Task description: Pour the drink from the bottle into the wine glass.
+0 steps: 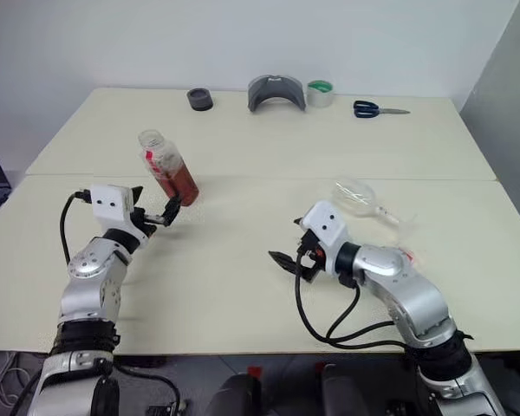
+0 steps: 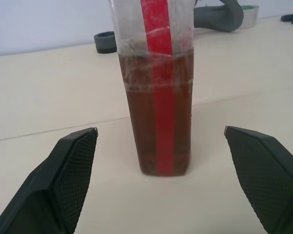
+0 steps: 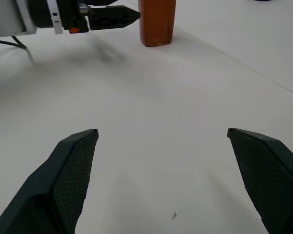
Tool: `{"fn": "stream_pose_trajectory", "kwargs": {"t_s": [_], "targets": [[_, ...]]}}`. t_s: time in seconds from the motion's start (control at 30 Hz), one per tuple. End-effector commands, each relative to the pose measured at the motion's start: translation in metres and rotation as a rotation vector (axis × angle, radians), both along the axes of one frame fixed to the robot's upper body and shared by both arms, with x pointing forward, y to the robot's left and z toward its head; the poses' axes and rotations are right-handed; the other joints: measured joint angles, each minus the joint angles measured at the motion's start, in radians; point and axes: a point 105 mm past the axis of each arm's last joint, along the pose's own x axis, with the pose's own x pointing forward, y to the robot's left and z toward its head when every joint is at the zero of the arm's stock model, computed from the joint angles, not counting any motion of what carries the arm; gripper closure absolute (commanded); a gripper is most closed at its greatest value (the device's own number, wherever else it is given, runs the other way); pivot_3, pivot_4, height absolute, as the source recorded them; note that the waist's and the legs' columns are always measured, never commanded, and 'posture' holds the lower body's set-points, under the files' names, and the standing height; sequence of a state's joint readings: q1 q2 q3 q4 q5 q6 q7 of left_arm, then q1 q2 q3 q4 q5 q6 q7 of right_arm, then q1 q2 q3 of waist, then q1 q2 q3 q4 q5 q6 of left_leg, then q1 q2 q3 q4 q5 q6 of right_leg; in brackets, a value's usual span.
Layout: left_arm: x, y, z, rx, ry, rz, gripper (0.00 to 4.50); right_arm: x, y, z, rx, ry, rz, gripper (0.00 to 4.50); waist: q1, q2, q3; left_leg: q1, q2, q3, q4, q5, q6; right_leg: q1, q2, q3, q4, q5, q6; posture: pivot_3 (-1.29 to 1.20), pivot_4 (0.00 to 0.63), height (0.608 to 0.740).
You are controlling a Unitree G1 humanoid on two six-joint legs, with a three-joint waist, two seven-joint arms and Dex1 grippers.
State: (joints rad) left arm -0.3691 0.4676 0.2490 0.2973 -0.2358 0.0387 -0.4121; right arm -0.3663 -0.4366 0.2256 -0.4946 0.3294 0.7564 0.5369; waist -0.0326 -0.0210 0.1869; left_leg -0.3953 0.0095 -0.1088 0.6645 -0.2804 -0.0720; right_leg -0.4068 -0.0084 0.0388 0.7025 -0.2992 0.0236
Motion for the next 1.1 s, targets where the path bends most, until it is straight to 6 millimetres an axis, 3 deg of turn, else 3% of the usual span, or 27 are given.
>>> {"fn": "stream_pose_trajectory", "kwargs": {"t_s": [0.03,0.33,0.6,0.83,1.1], "targets": [[-0.008,-0.017,0.016,0.04,-0.05,-0.089,0.03,-0.003,-0.011,0.019,0.009,-0.079,-0.044,0.0,0.0,0.0,0.0,0.0,0.0,0.0,0.0,0.0,0.0,0.0,0.0,0.0,0.001,0.0,0.0,0.0,0.15,0.74],[-0.012,-0.08,0.027,0.125,-0.025,-0.447,0.03,0.008,-0.056,0.04,0.005,-0.082,-0.217,0.0,0.002,0.0,0.0,0.003,-0.001,0.001,0.0,0.002,0.002,0.003,0.005,0.0,0.001,0.003,0.001,0.0,0.15,0.74],[-0.016,-0.122,0.032,0.216,-0.024,-0.679,0.03,0.035,-0.094,0.046,-0.227,-0.14,-0.48,0.0,-0.001,0.0,0.0,0.003,0.0,0.002,-0.001,0.002,0.003,0.002,0.005,0.002,0.001,0.003,0.001,0.0,0.15,0.74],[-0.027,-0.147,0.034,0.233,-0.014,-0.834,0.03,0.056,-0.104,0.025,-0.399,-0.146,-0.646,0.0,-0.002,0.0,0.0,0.003,0.0,0.002,-0.001,0.003,0.003,0.002,0.005,0.002,0.001,0.003,0.001,0.0,0.15,0.74],[-0.035,-0.16,0.036,0.257,0.001,-0.93,0.03,0.072,-0.123,0.01,-0.642,-0.199,-0.742,0.0,-0.001,0.0,0.0,0.003,-0.001,0.002,-0.001,0.003,0.003,0.002,0.005,0.002,0.001,0.003,0.001,0.0,0.15,0.74]]}}
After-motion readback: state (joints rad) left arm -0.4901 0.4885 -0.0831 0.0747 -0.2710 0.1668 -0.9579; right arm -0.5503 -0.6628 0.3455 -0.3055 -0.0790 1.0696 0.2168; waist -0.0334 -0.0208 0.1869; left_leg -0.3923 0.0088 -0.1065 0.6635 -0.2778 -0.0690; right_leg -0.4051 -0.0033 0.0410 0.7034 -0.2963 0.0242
